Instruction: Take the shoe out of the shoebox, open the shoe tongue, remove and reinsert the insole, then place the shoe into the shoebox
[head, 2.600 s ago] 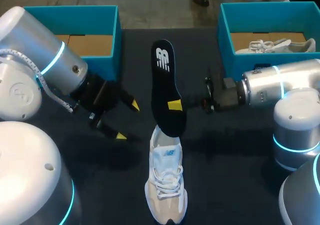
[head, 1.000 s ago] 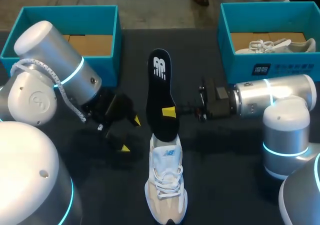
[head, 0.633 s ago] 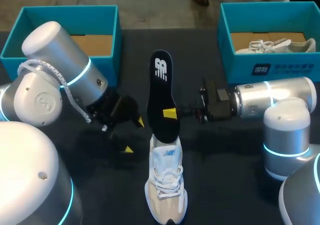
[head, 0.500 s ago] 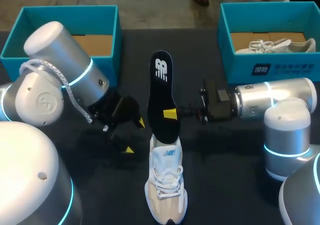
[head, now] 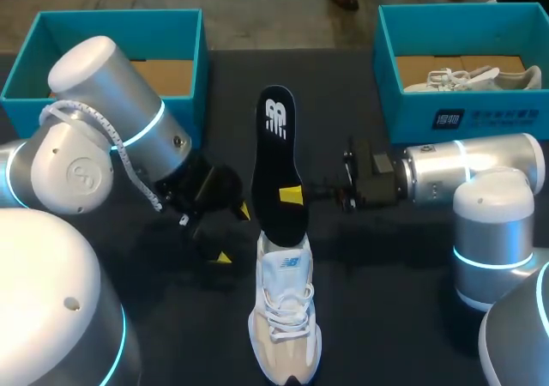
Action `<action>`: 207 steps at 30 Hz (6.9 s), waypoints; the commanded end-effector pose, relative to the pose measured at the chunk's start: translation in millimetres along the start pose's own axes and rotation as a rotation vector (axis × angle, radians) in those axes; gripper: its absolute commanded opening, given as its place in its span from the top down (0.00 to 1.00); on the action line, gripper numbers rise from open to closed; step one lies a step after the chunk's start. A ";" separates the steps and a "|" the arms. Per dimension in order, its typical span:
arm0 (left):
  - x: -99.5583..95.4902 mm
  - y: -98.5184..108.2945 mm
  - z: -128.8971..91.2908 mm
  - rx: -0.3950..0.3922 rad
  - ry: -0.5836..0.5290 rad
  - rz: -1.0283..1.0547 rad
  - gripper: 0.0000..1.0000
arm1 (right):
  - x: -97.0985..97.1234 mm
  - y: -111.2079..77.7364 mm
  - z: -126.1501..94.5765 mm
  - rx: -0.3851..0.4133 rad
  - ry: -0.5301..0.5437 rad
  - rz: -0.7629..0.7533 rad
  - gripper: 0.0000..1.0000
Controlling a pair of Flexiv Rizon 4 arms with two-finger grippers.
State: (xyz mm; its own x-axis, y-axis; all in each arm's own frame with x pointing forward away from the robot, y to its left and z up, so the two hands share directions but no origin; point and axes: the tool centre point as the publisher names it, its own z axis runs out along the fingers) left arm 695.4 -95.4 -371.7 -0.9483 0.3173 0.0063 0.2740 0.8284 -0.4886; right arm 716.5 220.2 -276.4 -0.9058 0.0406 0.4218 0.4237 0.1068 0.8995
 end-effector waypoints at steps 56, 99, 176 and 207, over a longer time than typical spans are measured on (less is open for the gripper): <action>-0.2 -0.5 1.1 -0.002 0.000 0.000 0.00 | 12.9 -13.0 13.2 -0.070 -0.054 0.095 1.00; -0.2 -0.5 1.1 -0.002 0.000 0.000 0.00 | 2.5 -27.7 3.3 -0.043 -0.062 0.132 1.00; -0.2 -0.5 1.1 -0.002 0.000 0.000 0.00 | 13.9 -70.4 6.1 0.019 -0.026 0.246 1.00; -0.2 -0.5 1.1 -0.002 0.000 0.000 0.00 | 29.2 -108.9 7.7 0.074 0.008 0.329 1.00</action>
State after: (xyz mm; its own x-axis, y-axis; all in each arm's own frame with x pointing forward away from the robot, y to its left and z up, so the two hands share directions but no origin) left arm 695.6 -95.6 -371.8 -0.9482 0.3175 0.0066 0.2740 0.8284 -0.4886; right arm 649.7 213.5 -356.6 -0.7226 0.0717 0.6875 0.6891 0.1528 0.7084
